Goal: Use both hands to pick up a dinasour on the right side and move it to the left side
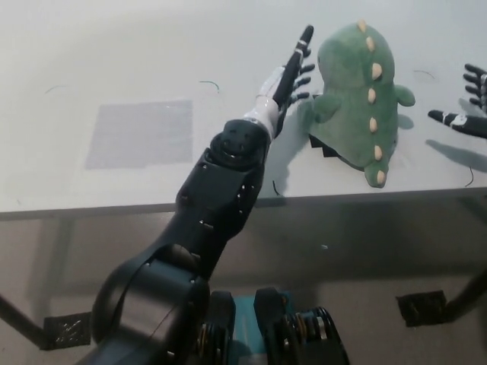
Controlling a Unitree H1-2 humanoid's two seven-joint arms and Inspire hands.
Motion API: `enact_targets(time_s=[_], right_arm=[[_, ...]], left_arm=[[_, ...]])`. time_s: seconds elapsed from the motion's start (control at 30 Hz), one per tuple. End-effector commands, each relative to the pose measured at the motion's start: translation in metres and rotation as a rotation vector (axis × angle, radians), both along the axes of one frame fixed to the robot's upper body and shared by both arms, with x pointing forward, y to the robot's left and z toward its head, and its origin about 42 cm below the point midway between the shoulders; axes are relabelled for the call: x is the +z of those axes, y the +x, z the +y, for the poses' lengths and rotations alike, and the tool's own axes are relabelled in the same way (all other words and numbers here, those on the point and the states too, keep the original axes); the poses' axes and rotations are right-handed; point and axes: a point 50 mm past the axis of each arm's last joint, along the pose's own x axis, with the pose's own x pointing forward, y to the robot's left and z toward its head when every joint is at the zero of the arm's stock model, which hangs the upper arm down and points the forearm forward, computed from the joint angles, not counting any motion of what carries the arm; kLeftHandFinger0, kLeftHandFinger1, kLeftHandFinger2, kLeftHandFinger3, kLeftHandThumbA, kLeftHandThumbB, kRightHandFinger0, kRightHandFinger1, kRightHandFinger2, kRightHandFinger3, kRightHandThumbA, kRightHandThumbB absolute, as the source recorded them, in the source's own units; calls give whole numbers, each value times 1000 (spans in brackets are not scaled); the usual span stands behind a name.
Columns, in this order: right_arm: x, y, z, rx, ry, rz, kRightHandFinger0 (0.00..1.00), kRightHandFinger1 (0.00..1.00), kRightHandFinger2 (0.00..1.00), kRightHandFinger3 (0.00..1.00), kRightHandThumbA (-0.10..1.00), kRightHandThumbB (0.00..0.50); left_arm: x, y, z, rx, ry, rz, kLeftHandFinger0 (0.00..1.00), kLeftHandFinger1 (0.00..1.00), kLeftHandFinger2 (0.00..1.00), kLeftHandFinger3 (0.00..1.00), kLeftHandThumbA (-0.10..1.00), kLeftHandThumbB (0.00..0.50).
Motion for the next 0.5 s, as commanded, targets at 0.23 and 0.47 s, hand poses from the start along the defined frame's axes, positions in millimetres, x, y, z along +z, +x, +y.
enact_targets(time_s=[0.23,0.47], right_arm=[[9,23,18,-19,335,-32,1000,1000,1000,1000,1000,255],[11,25,21,-27,365,-23,1000,1000,1000,1000,1000,272]], left_arm=[[-7,-5,-10,15,67,-13,1000,1000,1000,1000,1000,347],[-13,-5,-5,30,85,-1,1000,1000,1000,1000,1000,340]])
